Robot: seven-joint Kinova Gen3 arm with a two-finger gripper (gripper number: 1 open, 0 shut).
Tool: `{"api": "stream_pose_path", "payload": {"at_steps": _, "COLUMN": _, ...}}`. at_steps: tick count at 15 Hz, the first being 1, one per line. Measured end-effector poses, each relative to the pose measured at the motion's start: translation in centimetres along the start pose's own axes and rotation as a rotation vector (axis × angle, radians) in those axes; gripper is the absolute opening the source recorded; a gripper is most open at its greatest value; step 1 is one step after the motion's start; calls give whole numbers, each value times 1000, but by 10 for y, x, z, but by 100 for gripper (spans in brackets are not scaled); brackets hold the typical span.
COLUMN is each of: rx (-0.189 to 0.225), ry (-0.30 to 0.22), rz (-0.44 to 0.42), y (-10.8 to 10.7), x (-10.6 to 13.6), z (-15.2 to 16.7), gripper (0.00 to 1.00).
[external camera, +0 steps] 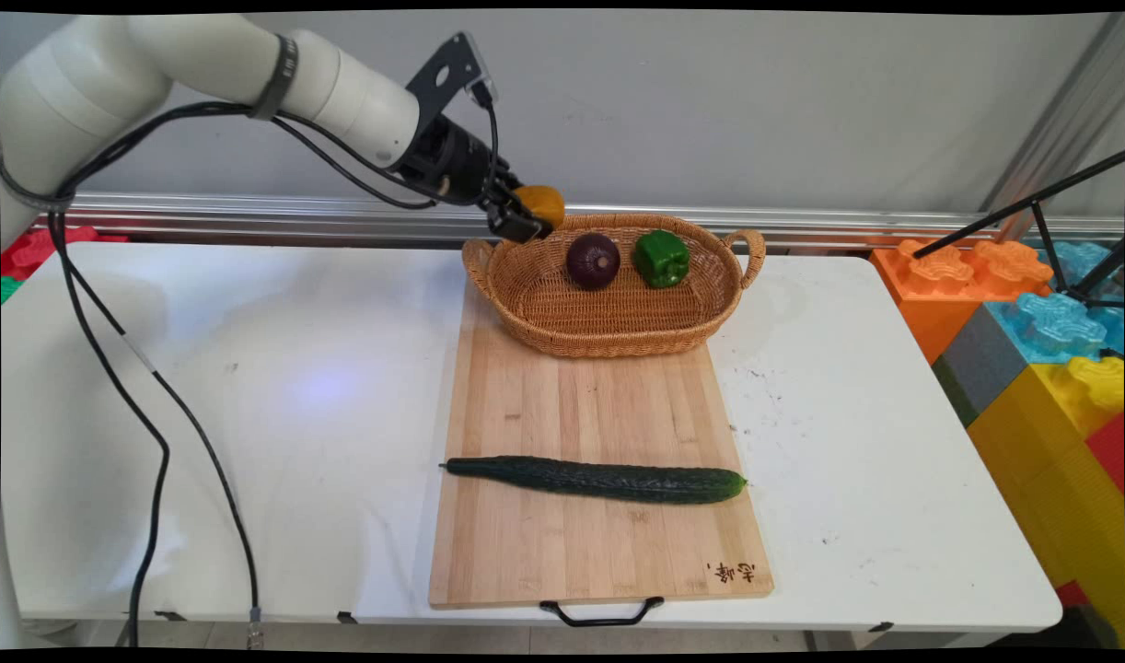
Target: Place the picked object in the vegetable basket
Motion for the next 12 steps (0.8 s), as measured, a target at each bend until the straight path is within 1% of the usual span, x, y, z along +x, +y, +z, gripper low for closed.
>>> {"api": "stream_pose_path", "payload": {"at_steps": 3, "rx": 9, "ry": -50, "rz": 5, "y": -11, "x": -13, "z": 23, "gripper": 0}}
{"api": "stream_pose_path", "payload": {"at_steps": 6, "rx": 18, "ry": -81, "rz": 19, "y": -18, "x": -21, "z": 46, "gripper": 0}}
{"api": "stream_pose_path", "payload": {"at_steps": 10, "rx": 26, "ry": -87, "rz": 44, "y": -22, "x": -23, "z": 70, "gripper": 0}}
{"api": "stream_pose_path", "payload": {"at_steps": 11, "rx": 26, "ry": -90, "rz": 55, "y": -24, "x": -24, "z": 76, "gripper": 100}}
{"api": "stream_pose_path", "payload": {"at_steps": 12, "rx": 25, "ry": -93, "rz": 64, "y": -24, "x": -24, "z": 80, "gripper": 100}}
